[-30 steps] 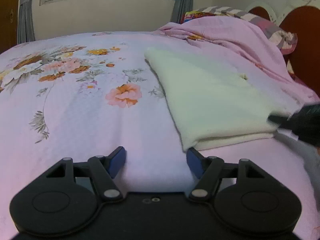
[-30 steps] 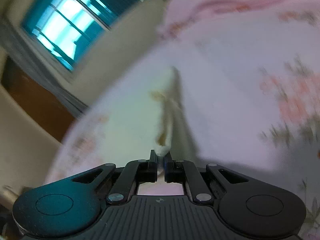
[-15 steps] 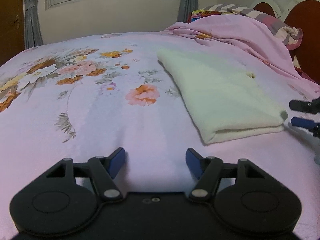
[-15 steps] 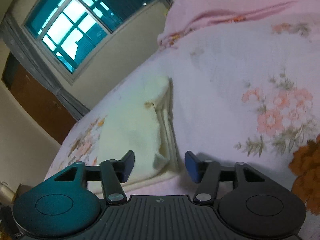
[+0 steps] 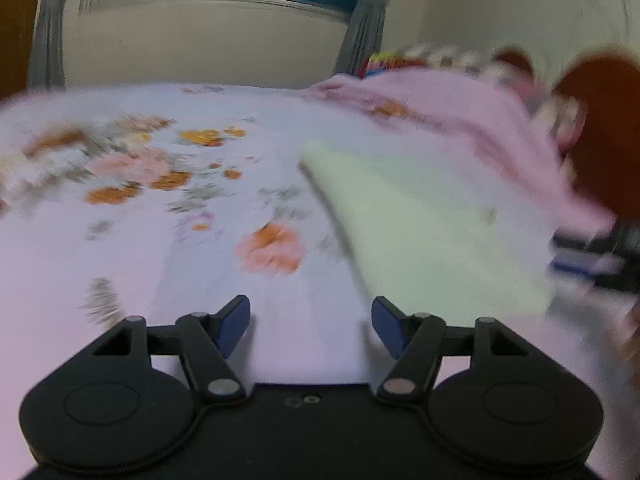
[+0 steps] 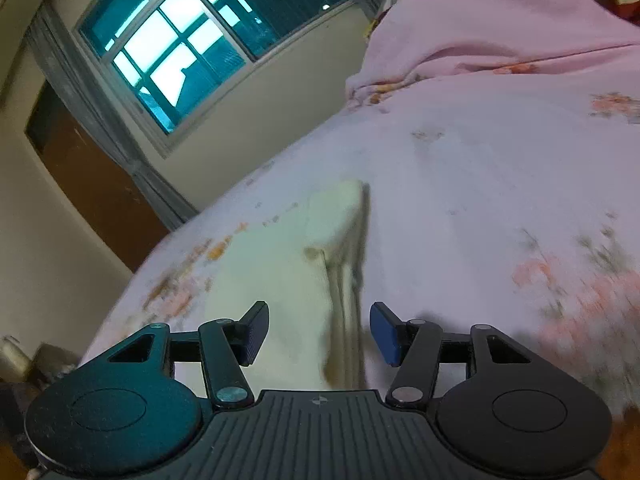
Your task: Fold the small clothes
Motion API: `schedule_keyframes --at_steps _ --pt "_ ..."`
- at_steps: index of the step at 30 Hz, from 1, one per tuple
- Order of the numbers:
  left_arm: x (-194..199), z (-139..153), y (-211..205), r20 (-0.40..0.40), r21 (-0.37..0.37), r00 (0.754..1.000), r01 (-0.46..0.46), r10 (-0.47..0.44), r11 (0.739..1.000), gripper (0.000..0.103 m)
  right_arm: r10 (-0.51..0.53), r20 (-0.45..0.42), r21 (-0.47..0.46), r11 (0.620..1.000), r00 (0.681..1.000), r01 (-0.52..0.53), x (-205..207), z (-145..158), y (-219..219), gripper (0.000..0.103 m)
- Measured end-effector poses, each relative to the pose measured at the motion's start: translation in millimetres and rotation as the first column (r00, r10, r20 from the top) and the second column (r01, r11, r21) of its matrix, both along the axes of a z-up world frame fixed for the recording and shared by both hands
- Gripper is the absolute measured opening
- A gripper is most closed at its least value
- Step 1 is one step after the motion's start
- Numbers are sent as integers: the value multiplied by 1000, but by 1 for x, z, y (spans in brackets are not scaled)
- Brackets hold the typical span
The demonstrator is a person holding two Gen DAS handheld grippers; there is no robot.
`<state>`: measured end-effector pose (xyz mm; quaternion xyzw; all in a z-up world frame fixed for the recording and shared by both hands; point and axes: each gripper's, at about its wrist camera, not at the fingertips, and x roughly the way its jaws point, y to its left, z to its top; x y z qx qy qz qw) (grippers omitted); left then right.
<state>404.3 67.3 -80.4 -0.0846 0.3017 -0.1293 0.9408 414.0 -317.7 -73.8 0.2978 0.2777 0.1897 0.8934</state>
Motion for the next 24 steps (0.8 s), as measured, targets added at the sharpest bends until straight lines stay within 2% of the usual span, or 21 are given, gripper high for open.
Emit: schedule_keyframes --at_steps 2,3,4,5,9,14,15,17,18,19,21,23,24 --pt "26 -7 16 -68 -205 996 38 -53 978 65 3 -5 29 1000 1000 -3 13 -1 -6 60" --pt "40 -12 23 -108 -314 990 51 -88 948 66 -11 -19 18 1000 1000 12 21 -2 -7 75" --pt "50 -18 26 -129 -386 984 62 -120 921 66 -19 -26 13 1000 999 20 29 -3 -9 81" --pt "59 -21 28 -140 -420 981 64 -134 906 65 -11 -32 31 999 999 12 37 -5 -10 84" --pt "86 -37 28 -170 -476 968 83 -184 875 64 60 -80 145 988 995 -48 70 -17 -19 84" --pt "119 -59 35 -169 -602 947 122 -275 789 63 152 -130 188 974 980 -126 105 -36 -16 84" --pt "126 -63 37 -164 -620 946 122 -281 775 61 167 -125 199 970 978 -141 110 -38 -16 84" --pt "137 -68 37 -158 -632 941 137 -300 763 57 199 -119 216 961 973 -171 120 -41 -14 84" --pt "142 -70 36 -163 -626 937 142 -307 767 48 220 -117 212 958 968 -192 126 -42 -12 83" --pt "149 -73 36 -171 -619 935 143 -311 772 44 242 -113 208 954 964 -215 132 -43 -10 81" --pt "161 -80 36 -172 -650 927 147 -332 746 42 287 -113 205 944 951 -260 142 -47 -1 63" --pt "173 -84 34 -171 -672 915 164 -366 722 41 305 -120 181 942 945 -281 152 -51 7 56" --pt "178 -85 32 -168 -680 910 172 -379 713 41 313 -118 186 939 942 -289 157 -53 9 56"
